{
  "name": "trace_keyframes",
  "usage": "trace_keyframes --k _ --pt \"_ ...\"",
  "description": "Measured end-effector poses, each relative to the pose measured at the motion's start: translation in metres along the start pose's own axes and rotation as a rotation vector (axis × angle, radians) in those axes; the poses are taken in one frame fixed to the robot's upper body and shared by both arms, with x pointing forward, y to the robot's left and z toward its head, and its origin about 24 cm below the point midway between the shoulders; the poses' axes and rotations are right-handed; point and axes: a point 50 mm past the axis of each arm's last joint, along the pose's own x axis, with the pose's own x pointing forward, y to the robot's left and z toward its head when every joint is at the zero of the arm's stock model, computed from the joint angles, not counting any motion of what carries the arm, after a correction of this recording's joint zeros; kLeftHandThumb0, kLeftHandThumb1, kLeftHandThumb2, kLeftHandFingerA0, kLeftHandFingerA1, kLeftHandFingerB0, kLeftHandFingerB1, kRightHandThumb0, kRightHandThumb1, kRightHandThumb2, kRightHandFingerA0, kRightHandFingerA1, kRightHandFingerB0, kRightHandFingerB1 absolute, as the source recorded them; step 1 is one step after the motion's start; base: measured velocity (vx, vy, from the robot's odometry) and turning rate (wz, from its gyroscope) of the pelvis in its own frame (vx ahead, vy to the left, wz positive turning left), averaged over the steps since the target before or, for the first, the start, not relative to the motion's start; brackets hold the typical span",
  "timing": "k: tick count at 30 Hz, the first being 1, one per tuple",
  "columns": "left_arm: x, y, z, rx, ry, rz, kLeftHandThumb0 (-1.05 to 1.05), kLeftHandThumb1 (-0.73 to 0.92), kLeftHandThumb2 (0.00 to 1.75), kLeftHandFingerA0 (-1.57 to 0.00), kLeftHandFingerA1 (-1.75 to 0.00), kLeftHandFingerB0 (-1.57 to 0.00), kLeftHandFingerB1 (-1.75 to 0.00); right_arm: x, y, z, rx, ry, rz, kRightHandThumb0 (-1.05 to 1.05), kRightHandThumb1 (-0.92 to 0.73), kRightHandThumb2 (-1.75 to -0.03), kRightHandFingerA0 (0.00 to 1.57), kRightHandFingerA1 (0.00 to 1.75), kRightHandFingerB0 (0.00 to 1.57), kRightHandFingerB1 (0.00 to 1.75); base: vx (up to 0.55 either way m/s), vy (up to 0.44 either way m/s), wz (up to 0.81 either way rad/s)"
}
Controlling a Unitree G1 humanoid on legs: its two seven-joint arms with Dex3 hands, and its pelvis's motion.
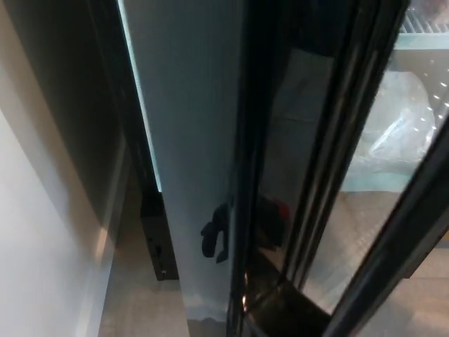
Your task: The robot stands in front of a refrigerator with an opened door and closes the door by swing its right hand at the door
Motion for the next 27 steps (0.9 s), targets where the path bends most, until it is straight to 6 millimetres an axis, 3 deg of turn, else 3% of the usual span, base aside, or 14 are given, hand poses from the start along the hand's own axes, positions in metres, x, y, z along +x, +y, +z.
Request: trace_keyframes --k 5,6,10,11,12,15,16,17,18,19,26,27 --pt "0.000 -0.002 -0.001 0.011 0.000 -0.007 -0.57 0.63 0.97 -0.34 -0.59 -0.28 -0.53 -0.003 -0.003 0.005 0.024 -0.091 -0.086 -0.74 -0.91 -0.68 0.20 0.30 0.19 0.28 0.00 0.000 0.00" --pt "0.000 -0.002 -0.001 0.012 0.000 -0.008 -0.57 0.63 0.97 -0.35 -0.60 -0.28 -0.53 -0.004 -0.003 0.007 0.031 -0.128 -0.112 -0.35 -0.54 -1.11 0.00 0.48 0.00 0.47 0.00 0.000 0.00" --pt "0.000 -0.003 -0.002 0.014 0.000 -0.010 -0.57 0.63 0.98 -0.36 -0.61 -0.27 -0.53 -0.014 -0.002 0.012 0.057 -0.253 -0.179 -0.34 -0.57 -1.12 0.00 0.48 0.00 0.48 0.00 0.000 0.00" --pt "0.000 -0.003 -0.002 0.014 0.001 -0.011 -0.57 0.63 0.98 -0.35 -0.60 -0.27 -0.53 -0.015 -0.002 0.012 0.062 -0.269 -0.186 -0.74 -0.71 -1.03 0.11 0.45 0.02 0.38 0.00 0.000 0.00" --pt "0.000 -0.003 -0.002 0.014 0.001 -0.011 -0.56 0.63 0.97 -0.35 -0.60 -0.27 -0.53 -0.018 -0.001 0.013 0.066 -0.290 -0.193 -0.69 -0.91 -0.69 0.12 0.25 0.10 0.22 0.00 0.000 0.00" --pt "0.000 -0.004 -0.002 0.015 0.001 -0.013 -0.57 0.63 0.96 -0.34 -0.59 -0.28 -0.53 -0.029 0.001 0.018 0.090 -0.382 -0.220 -0.69 -0.91 -0.70 0.11 0.24 0.10 0.22 0.00 0.000 0.00" --pt "0.000 -0.004 -0.002 0.015 -0.001 -0.014 -0.56 0.63 0.96 -0.34 -0.60 -0.27 -0.53 -0.033 0.002 0.021 0.099 -0.419 -0.230 -0.73 -0.73 -1.06 0.05 0.43 0.03 0.37 0.00 0.000 0.00" --pt "0.000 -0.004 -0.001 0.014 -0.002 -0.014 -0.56 0.63 0.96 -0.34 -0.60 -0.27 -0.53 -0.037 0.001 0.025 0.106 -0.447 -0.238 -0.73 -0.73 -1.06 0.05 0.43 0.03 0.37 0.00 0.000 0.00" --pt "0.000 -0.005 -0.001 0.014 -0.003 -0.015 -0.56 0.62 0.97 -0.36 -0.60 -0.28 -0.53 -0.040 0.001 0.027 0.113 -0.471 -0.245 -0.70 -0.91 -0.70 0.10 0.25 0.10 0.23 0.00 0.000 0.00" --pt "0.000 -0.005 -0.001 0.014 -0.003 -0.015 -0.57 0.63 0.97 -0.35 -0.60 -0.28 -0.53 -0.042 0.001 0.029 0.117 -0.487 -0.251 -0.70 -0.70 -1.03 0.02 0.40 0.04 0.38 0.00 0.000 0.00" --pt "0.000 -0.007 0.000 0.014 -0.007 -0.019 -0.57 0.62 0.97 -0.34 -0.60 -0.26 -0.52 -0.076 0.000 0.062 0.187 -0.728 -0.320 -0.67 -0.68 -1.01 0.02 0.31 0.02 0.32 0.00 0.000 0.00" --pt "0.000 -0.007 0.000 0.015 -0.006 -0.020 -0.55 0.62 0.97 -0.35 -0.60 -0.25 -0.52 -0.078 -0.001 0.065 0.194 -0.748 -0.326 -0.72 -0.67 -0.99 0.02 0.30 0.11 0.34 0.00 0.000 0.00"
